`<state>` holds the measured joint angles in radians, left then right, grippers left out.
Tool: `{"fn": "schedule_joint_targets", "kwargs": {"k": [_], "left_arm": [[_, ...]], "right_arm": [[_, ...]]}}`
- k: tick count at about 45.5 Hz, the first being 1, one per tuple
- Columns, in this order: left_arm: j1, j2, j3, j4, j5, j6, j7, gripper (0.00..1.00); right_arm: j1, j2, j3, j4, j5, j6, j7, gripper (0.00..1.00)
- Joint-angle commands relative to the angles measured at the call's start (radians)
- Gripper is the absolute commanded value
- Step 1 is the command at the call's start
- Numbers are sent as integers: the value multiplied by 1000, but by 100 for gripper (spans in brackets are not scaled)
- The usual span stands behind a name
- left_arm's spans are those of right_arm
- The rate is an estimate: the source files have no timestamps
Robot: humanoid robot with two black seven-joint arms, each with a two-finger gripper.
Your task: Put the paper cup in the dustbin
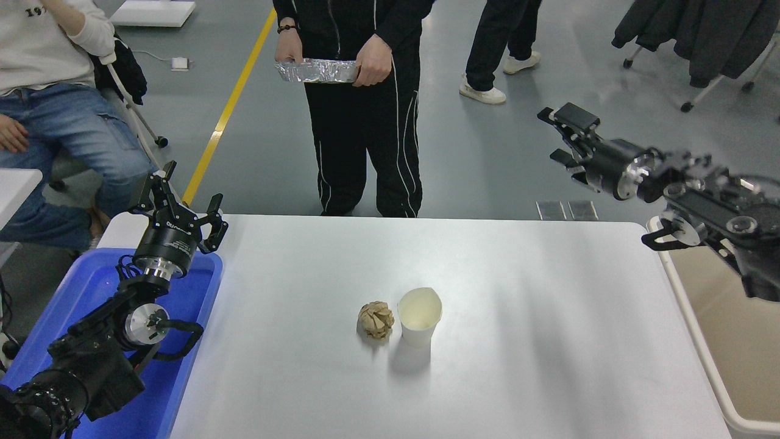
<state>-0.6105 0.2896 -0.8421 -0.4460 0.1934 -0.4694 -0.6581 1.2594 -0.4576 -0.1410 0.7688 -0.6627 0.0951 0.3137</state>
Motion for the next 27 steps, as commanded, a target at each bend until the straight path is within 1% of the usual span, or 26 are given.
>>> {"fn": "schedule_joint_targets", "kwargs": {"k": [1, 6, 10, 20, 27], "left_arm": [[0, 0, 0, 0, 0, 0, 0, 100], [0, 0, 1, 0, 0, 0, 0, 100], [0, 0, 0, 1, 0, 0, 0, 100], [0, 0, 0, 0, 0, 0, 0, 100], [0, 0, 0, 0, 0, 0, 0, 100]], "right_arm": [[225, 36, -405, 199, -176, 2, 1, 99], [314, 63, -506, 358, -198, 2, 1, 99], [371, 117, -568, 405, -199, 2, 1, 99], [367, 233, -597, 377, -199, 0, 1, 99], [264, 312, -597, 258, -184, 0, -5, 99]]}}
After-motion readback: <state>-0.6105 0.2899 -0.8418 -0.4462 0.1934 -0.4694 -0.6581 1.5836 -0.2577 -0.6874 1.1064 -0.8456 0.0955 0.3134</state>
